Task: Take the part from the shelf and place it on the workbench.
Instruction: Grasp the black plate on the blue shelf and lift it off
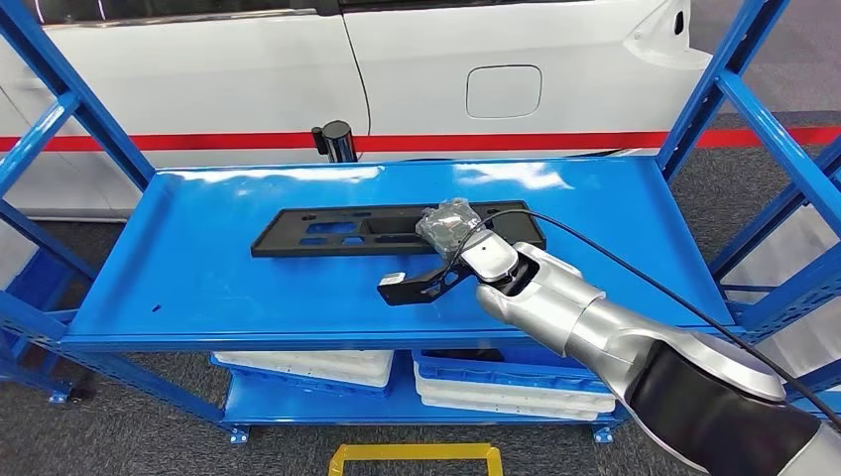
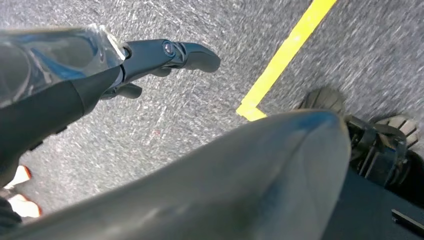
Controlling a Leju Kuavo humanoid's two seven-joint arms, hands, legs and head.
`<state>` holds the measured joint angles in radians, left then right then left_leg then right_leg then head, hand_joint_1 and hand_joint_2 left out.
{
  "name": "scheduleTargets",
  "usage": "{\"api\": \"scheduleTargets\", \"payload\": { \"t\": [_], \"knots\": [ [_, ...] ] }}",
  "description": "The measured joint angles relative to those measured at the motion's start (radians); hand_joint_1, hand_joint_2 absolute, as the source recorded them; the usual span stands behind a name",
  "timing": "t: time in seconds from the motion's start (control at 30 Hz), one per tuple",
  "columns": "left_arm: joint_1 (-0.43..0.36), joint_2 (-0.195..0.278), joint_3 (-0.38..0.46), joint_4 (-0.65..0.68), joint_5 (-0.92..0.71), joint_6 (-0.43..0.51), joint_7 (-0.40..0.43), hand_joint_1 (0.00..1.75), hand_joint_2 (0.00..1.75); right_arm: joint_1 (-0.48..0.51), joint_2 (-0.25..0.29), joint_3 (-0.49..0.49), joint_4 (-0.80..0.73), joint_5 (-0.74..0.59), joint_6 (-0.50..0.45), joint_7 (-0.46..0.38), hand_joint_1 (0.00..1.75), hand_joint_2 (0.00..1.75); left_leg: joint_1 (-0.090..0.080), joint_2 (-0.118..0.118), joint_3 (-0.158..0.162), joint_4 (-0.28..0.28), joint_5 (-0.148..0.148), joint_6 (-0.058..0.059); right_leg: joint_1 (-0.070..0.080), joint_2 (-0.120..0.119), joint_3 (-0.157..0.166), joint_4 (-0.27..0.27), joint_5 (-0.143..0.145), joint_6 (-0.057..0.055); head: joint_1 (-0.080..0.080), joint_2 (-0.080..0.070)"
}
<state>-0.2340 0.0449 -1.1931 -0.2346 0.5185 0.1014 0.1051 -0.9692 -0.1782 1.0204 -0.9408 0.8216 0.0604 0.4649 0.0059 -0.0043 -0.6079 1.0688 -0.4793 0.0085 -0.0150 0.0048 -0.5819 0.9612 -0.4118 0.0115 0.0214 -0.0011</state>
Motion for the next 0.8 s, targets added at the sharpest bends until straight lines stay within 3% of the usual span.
{"api": "scheduleTargets", "payload": {
  "t": [0.07, 0.1, 0.13, 0.17, 0.23, 0.3, 0.43, 0.5, 0.57, 0.6, 0.63, 0.67, 0.7, 0.77, 0.8],
  "knots": [
    [0.003, -0.002, 0.000, 0.000, 0.002, 0.000, -0.001, 0.00, 0.00, 0.010, 0.000, -0.003, -0.011, -0.020, -0.034, -0.021, 1.75, 1.75, 0.003, 0.000, -0.070, 0.144, -0.056, -0.008, 0.000, 0.000, -0.002, 0.000, 0.000, -0.003, -0.001, 0.000],
    [0.006, -0.002, 0.000, 0.000, 0.002, 0.000, -0.001, 0.00, 0.00, 0.018, 0.000, -0.006, -0.016, -0.035, -0.052, -0.033, 1.75, 1.75, 0.003, 0.000, -0.090, 0.181, -0.062, -0.010, 0.001, 0.001, -0.002, 0.001, -0.001, -0.003, -0.001, 0.000],
    [0.008, -0.003, 0.000, 0.000, 0.002, 0.001, -0.001, 0.00, 0.00, 0.025, 0.000, -0.011, -0.021, -0.055, -0.071, -0.048, 1.75, 1.75, 0.003, 0.000, -0.092, 0.178, -0.049, -0.009, 0.001, 0.001, -0.002, 0.001, -0.001, -0.003, -0.001, 0.000],
    [0.011, -0.003, 0.000, 0.000, 0.002, 0.003, -0.001, 0.00, 0.00, 0.031, 0.000, -0.017, -0.029, -0.080, -0.094, -0.066, 1.75, 1.75, 0.003, 0.000, -0.075, 0.132, -0.019, -0.007, 0.001, 0.003, -0.002, 0.001, -0.001, -0.003, -0.001, 0.000],
    [0.012, -0.003, 0.000, 0.000, 0.002, 0.013, -0.001, 0.00, 0.00, 0.040, 0.000, -0.035, -0.055, -0.151, -0.163, -0.117, 1.75, 1.75, -0.001, 0.000, -0.008, -0.022, 0.053, 0.005, 0.003, 0.006, -0.002, 0.001, -0.002, -0.001, -0.001, 0.000],
    [0.013, -0.003, 0.000, 0.000, 0.006, 0.027, -0.001, 0.00, 0.00, 0.047, -0.002, -0.062, -0.104, -0.234, -0.235, -0.162, 1.75, 1.75, -0.007, 0.000, 0.035, -0.117, 0.085, 0.016, 0.005, 0.008, -0.005, 0.001, -0.004, 0.004, 0.000, 0.000],
    [0.028, -0.003, 0.004, 0.000, 0.042, 0.046, -0.016, 0.00, 0.00, 0.062, -0.023, -0.117, -0.259, -0.392, -0.293, -0.218, 1.75, 1.75, -0.008, 0.000, 0.045, -0.138, 0.090, 0.031, 0.003, 0.007, -0.008, 0.011, -0.020, 0.022, 0.001, 0.000],
    [0.036, -0.003, 0.012, 0.000, 0.065, 0.051, -0.030, 0.00, 0.00, 0.066, -0.037, -0.145, -0.348, -0.477, -0.304, -0.247, 1.75, 1.75, -0.006, 0.001, 0.051, -0.147, 0.094, 0.041, 0.004, 0.005, -0.043, 0.098, -0.078, 0.025, 0.002, 0.000],
    [0.042, -0.002, 0.021, 0.000, 0.082, 0.052, -0.044, 0.00, 0.00, 0.073, -0.047, -0.169, -0.427, -0.566, -0.310, -0.280, 1.75, 1.75, -0.009, 0.001, 0.054, -0.147, 0.092, 0.045, 0.005, 0.005, -0.107, 0.243, -0.144, 0.026, 0.002, 0.000],
    [0.045, -0.002, 0.025, 0.000, 0.089, 0.051, -0.052, 0.00, 0.44, 0.080, -0.051, -0.178, -0.464, -0.615, -0.312, -0.303, 1.75, 1.75, -0.009, 0.000, 0.056, -0.147, 0.090, 0.047, 0.004, 0.005, -0.129, 0.292, -0.156, 0.028, 0.002, 0.000],
    [0.049, -0.002, 0.029, 0.000, 0.095, 0.051, -0.059, 0.00, 0.87, 0.087, -0.055, -0.188, -0.500, -0.659, -0.313, -0.324, 1.75, 1.75, -0.008, 0.000, 0.058, -0.146, 0.088, 0.047, 0.004, 0.004, -0.135, 0.303, -0.148, 0.031, 0.002, 0.000],
    [0.053, -0.002, 0.032, 0.000, 0.100, 0.050, -0.065, 0.00, 1.31, 0.093, -0.060, -0.196, -0.534, -0.695, -0.313, -0.343, 1.75, 1.75, -0.005, -0.001, 0.061, -0.144, 0.085, 0.045, 0.002, 0.004, -0.121, 0.270, -0.120, 0.034, 0.002, 0.000],
    [0.056, -0.002, 0.036, 0.000, 0.103, 0.050, -0.071, 0.00, 1.75, 0.096, -0.064, -0.204, -0.565, -0.724, -0.313, -0.358, 1.75, 1.75, -0.003, -0.002, 0.064, -0.142, 0.081, 0.042, 0.000, 0.003, -0.090, 0.203, -0.081, 0.037, 0.002, 0.000],
    [0.060, -0.002, 0.045, 0.000, 0.112, 0.050, -0.080, 0.00, 1.75, 0.103, -0.072, -0.220, -0.621, -0.774, -0.311, -0.386, 1.75, 1.75, -0.003, -0.003, 0.066, -0.133, 0.071, 0.031, -0.005, 0.002, -0.026, 0.066, -0.026, 0.039, 0.002, 0.000],
    [0.061, -0.002, 0.050, 0.000, 0.118, 0.050, -0.087, 0.00, 1.75, 0.111, -0.076, -0.227, -0.649, -0.805, -0.308, -0.403, 1.75, 1.75, -0.004, -0.004, 0.065, -0.128, 0.067, 0.027, -0.005, 0.003, -0.009, 0.029, -0.016, 0.037, 0.002, 0.000]
  ]
}}
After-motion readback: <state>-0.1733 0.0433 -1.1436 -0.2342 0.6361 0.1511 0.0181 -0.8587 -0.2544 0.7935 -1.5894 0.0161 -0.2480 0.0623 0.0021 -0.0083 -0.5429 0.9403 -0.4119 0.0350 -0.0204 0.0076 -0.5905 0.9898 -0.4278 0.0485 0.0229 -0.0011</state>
